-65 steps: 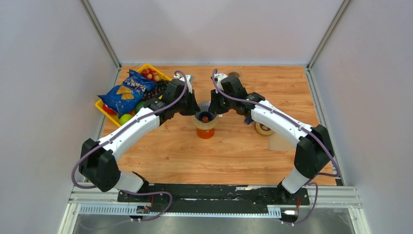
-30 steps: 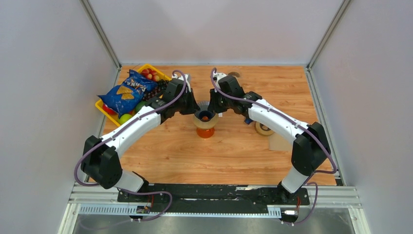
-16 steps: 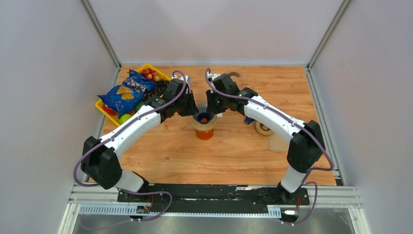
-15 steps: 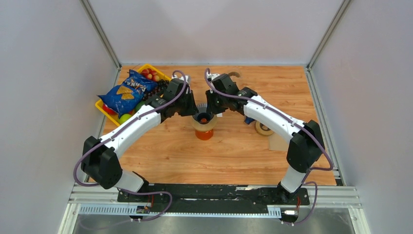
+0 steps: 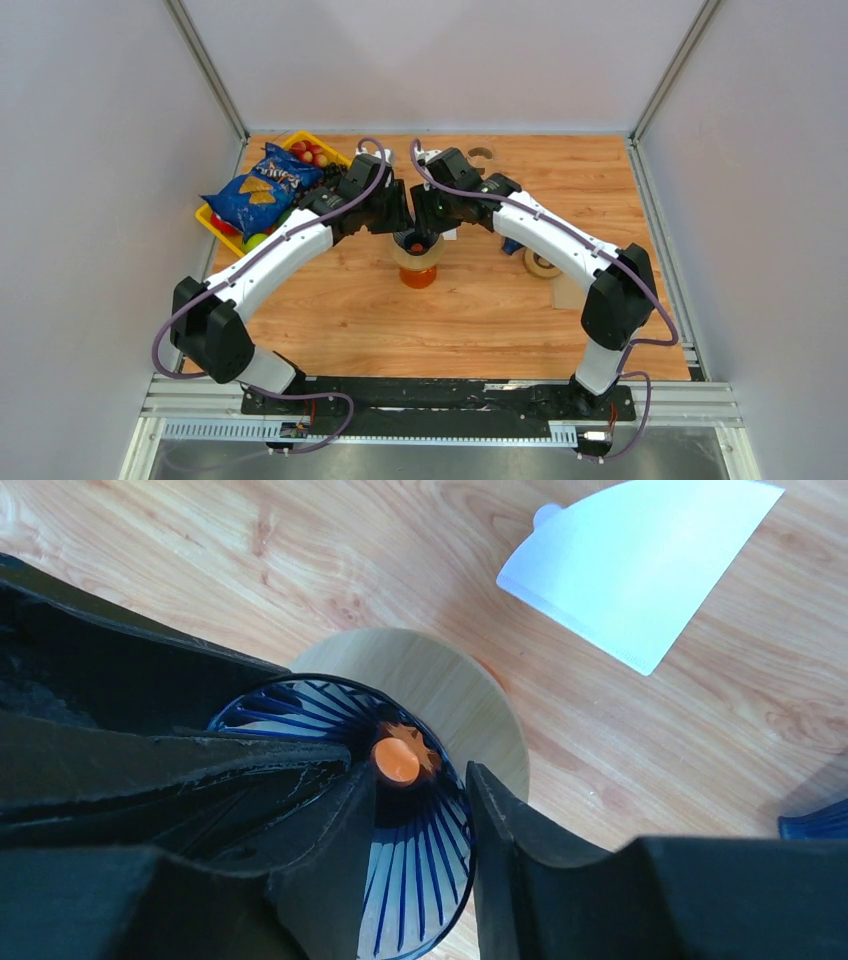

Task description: Place the coffee filter in the dripper

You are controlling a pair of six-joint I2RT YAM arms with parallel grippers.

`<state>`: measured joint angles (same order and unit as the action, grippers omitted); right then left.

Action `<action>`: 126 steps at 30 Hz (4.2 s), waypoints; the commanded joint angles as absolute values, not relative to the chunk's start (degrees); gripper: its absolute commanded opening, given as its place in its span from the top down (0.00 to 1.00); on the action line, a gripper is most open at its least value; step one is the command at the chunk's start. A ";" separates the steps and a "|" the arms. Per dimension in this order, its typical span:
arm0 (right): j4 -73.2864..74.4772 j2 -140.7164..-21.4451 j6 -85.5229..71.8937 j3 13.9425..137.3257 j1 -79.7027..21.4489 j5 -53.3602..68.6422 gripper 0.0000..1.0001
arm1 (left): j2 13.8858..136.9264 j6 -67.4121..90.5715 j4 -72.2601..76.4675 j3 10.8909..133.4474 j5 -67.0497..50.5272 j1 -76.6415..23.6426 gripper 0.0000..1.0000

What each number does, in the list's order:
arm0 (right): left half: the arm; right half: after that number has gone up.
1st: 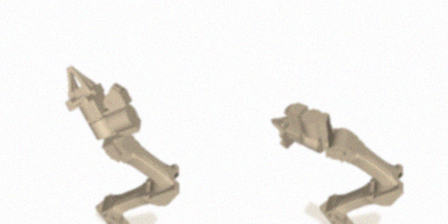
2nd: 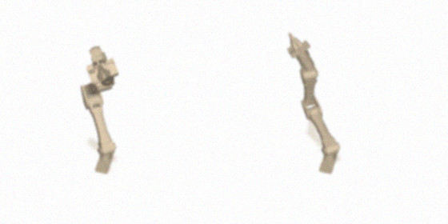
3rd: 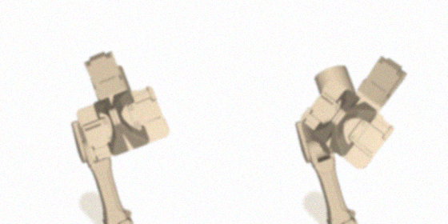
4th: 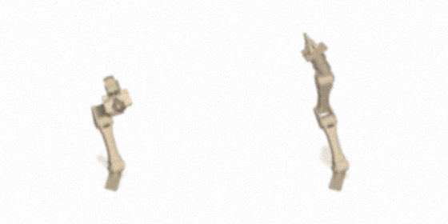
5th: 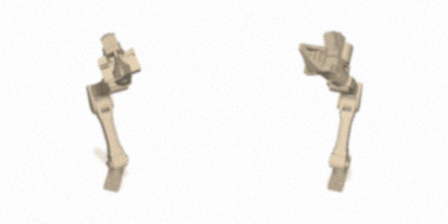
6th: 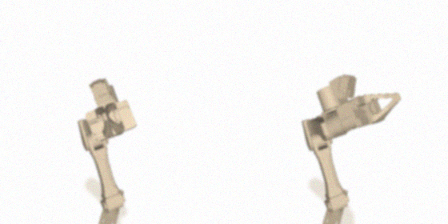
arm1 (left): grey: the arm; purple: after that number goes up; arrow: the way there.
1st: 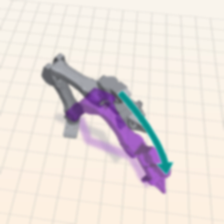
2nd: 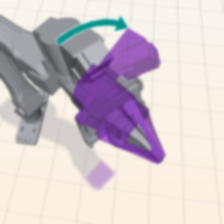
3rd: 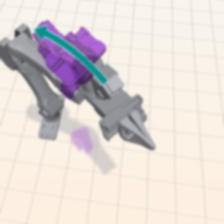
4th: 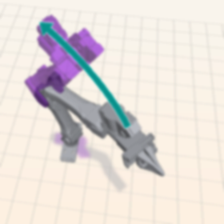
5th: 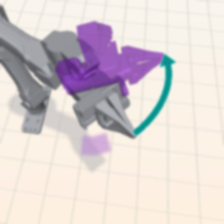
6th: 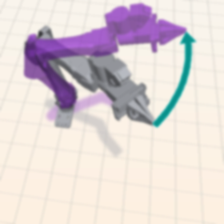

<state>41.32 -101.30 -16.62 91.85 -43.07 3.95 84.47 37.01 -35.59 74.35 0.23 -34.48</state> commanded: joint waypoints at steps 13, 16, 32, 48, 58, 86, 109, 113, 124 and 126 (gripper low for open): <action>42.36 -91.37 -12.27 100.14 -43.24 -11.39 0.03 | 76.88 32.46 -37.55 83.53 3.89 -34.76 0.00; 40.63 -84.94 -10.31 96.45 -43.21 -19.66 0.00 | 70.80 31.50 -35.90 82.47 5.03 -34.72 0.00; 36.03 -55.38 -22.98 56.89 -7.68 -12.16 0.00 | 43.98 33.22 -28.01 55.18 26.19 -34.68 0.00; 34.56 -64.92 -26.56 41.09 16.79 -7.79 0.03 | 47.68 35.62 -24.50 45.14 29.15 -34.26 0.00; 32.71 -69.98 -28.53 35.29 13.27 -5.52 0.12 | 45.11 35.66 -25.68 44.18 32.91 -33.93 0.00; 27.40 -79.60 -32.60 34.23 3.52 -15.16 0.64 | 43.82 36.64 -27.48 43.86 36.98 -33.85 0.00; 34.55 -54.71 -26.59 43.47 3.52 -13.40 1.00 | 41.78 36.24 -27.65 44.26 35.77 -33.75 0.00; 36.78 -47.31 -26.04 47.09 3.52 -10.81 1.00 | 39.33 35.66 -26.60 44.03 33.47 -33.76 0.00; 28.60 -38.02 -31.88 50.46 3.43 16.56 1.00 | 33.15 34.86 -11.43 42.62 5.66 -33.82 0.00; 23.19 -36.16 -36.26 49.00 3.16 22.85 1.00 | 35.14 37.51 -4.99 42.42 -2.39 -33.90 0.00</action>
